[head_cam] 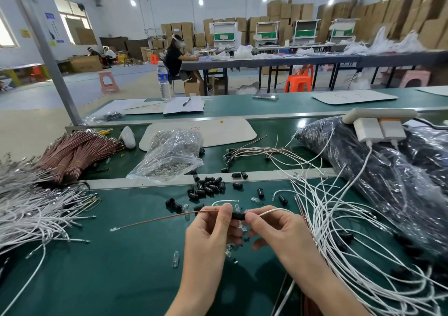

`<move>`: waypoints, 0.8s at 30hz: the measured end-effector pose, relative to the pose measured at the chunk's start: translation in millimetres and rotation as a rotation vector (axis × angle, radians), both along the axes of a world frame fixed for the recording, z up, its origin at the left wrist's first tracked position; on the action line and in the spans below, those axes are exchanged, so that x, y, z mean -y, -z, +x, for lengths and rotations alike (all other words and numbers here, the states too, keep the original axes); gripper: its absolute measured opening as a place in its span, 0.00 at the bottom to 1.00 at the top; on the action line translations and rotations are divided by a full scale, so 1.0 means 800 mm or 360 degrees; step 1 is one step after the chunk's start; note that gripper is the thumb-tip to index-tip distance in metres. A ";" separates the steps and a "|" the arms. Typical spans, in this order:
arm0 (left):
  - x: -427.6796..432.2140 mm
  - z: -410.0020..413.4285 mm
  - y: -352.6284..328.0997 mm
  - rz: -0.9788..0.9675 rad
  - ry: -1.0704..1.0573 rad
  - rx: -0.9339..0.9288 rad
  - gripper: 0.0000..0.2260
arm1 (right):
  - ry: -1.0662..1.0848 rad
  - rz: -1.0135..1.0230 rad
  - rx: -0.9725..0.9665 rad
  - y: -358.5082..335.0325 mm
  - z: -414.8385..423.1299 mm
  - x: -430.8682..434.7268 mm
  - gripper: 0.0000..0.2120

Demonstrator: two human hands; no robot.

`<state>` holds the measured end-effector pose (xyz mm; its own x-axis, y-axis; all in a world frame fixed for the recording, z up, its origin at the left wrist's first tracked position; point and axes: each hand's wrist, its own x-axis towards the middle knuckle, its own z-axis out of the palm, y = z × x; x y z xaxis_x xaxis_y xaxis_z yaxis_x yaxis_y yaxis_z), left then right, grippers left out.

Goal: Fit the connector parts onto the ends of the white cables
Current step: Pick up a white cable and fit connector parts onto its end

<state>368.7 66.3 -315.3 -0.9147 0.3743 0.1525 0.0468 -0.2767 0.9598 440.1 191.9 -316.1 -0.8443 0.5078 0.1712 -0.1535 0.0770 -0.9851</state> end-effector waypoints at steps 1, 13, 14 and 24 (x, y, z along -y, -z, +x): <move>-0.001 0.001 0.000 0.0002 -0.0007 -0.0006 0.14 | 0.0003 0.0003 0.0000 -0.001 0.000 0.001 0.02; 0.002 0.003 0.001 -0.0154 -0.0089 -0.0218 0.12 | 0.0067 0.0231 0.0025 -0.010 0.006 0.006 0.09; 0.003 0.004 0.002 -0.0179 -0.0101 -0.0246 0.11 | 0.0064 0.0237 0.0030 -0.011 0.006 0.006 0.09; 0.002 0.008 0.003 -0.0224 -0.0090 -0.0364 0.12 | -0.0068 0.0120 0.0082 -0.005 0.004 0.002 0.09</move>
